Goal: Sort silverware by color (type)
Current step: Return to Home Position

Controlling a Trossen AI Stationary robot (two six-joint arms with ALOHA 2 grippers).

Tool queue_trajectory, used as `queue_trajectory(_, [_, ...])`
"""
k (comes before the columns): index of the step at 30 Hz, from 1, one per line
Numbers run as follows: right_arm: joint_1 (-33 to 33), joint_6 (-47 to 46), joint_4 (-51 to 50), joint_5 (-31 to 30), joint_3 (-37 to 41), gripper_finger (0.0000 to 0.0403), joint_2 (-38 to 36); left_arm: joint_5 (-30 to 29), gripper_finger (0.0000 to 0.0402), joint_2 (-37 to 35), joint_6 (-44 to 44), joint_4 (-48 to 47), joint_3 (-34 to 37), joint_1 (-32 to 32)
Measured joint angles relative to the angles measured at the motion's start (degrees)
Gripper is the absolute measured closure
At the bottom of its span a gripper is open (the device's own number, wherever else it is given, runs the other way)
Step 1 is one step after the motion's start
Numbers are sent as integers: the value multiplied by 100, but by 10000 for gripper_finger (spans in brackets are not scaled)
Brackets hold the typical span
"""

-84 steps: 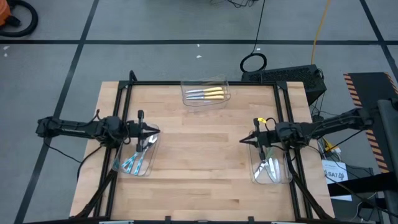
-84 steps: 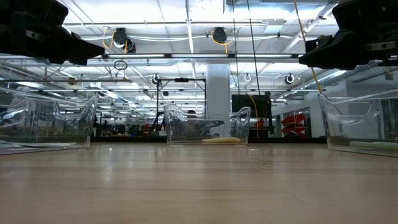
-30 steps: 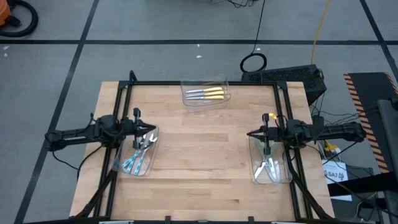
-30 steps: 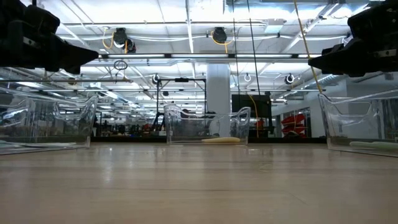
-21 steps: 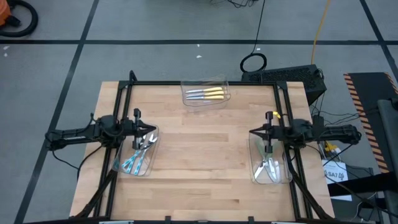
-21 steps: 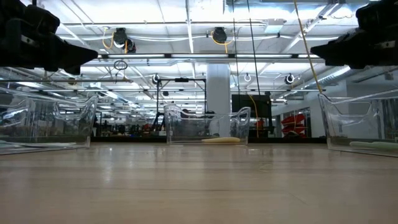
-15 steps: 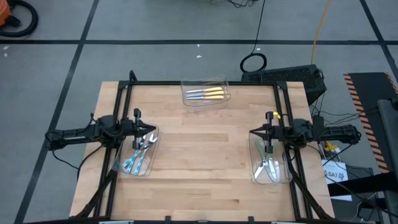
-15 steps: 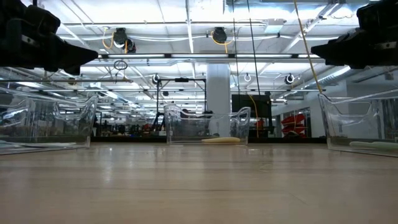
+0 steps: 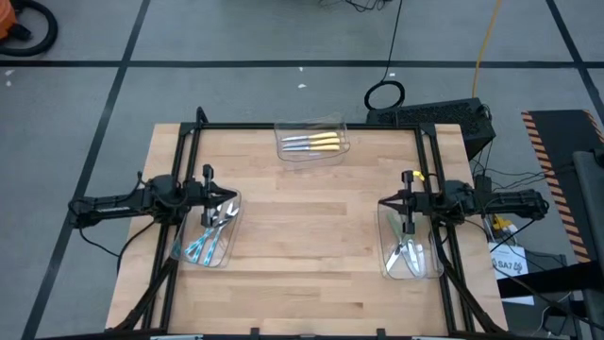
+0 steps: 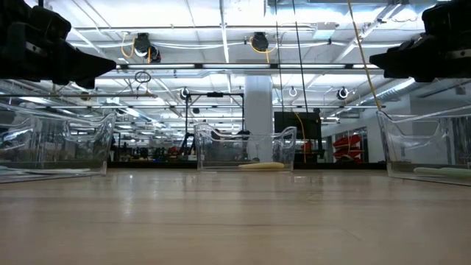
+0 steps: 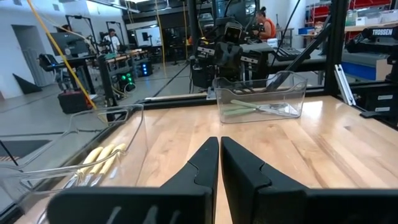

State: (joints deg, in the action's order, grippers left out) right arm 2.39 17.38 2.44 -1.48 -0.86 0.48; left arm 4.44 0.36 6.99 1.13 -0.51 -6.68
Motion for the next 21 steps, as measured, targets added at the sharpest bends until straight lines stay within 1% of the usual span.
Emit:
queue_trajectory(6, [-195, -3, 161, 2, 0, 399, 1, 1, 376, 0, 135, 33, -2, 0])
queue_trajectory(14, [-498, -167, -88, 11, 0, 399, 30, 1, 376, 0, 190, 68, -2, -86])
queue_trajectory(21, [-540, -203, -117, 13, 0, 399, 45, -2, 376, 0, 143, 34, -2, -118])
